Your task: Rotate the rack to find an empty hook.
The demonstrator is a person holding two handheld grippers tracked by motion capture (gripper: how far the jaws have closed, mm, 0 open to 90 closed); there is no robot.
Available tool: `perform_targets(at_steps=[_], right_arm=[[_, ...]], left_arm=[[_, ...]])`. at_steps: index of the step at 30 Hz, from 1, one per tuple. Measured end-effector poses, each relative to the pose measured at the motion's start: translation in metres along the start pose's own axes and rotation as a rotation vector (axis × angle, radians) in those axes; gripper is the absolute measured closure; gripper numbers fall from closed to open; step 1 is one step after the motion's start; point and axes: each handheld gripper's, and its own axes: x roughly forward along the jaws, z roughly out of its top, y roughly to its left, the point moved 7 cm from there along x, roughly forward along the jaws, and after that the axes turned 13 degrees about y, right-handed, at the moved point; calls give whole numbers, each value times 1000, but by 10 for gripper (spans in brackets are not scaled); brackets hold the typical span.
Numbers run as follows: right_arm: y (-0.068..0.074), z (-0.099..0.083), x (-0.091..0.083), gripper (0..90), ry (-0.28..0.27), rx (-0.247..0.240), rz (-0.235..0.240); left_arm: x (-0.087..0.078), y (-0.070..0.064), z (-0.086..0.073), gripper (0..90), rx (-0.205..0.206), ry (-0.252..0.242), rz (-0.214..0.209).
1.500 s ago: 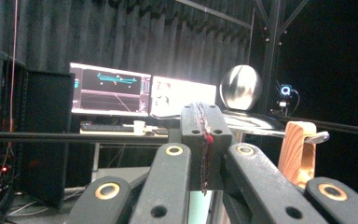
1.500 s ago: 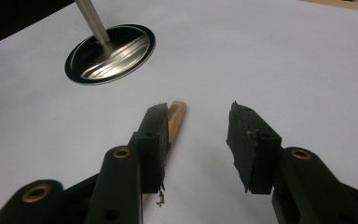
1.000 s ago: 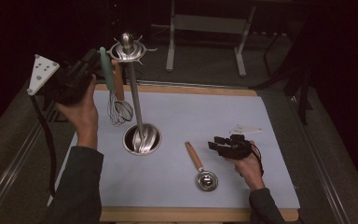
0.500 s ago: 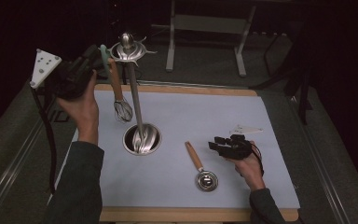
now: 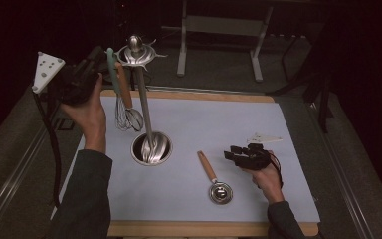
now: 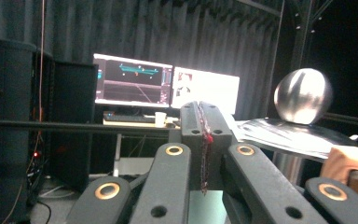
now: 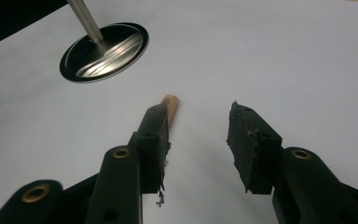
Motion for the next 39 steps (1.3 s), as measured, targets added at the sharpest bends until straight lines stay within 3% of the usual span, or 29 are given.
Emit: perform_targets(at_steps=[9, 15, 28, 39], right_arm=[[1, -1, 2, 571, 6, 0, 4], [-1, -2, 1, 571, 5, 0, 0], [-1, -2, 1, 571, 4, 1, 1], [-3, -3, 0, 571, 6, 9, 3]], left_arm=[[-1, -1, 2, 900, -3, -11, -4], [-2, -8, 2, 900, 20, -22, -6], [5, -5, 4, 900, 8, 8, -7], [1, -1, -8, 900, 23, 27, -2]])
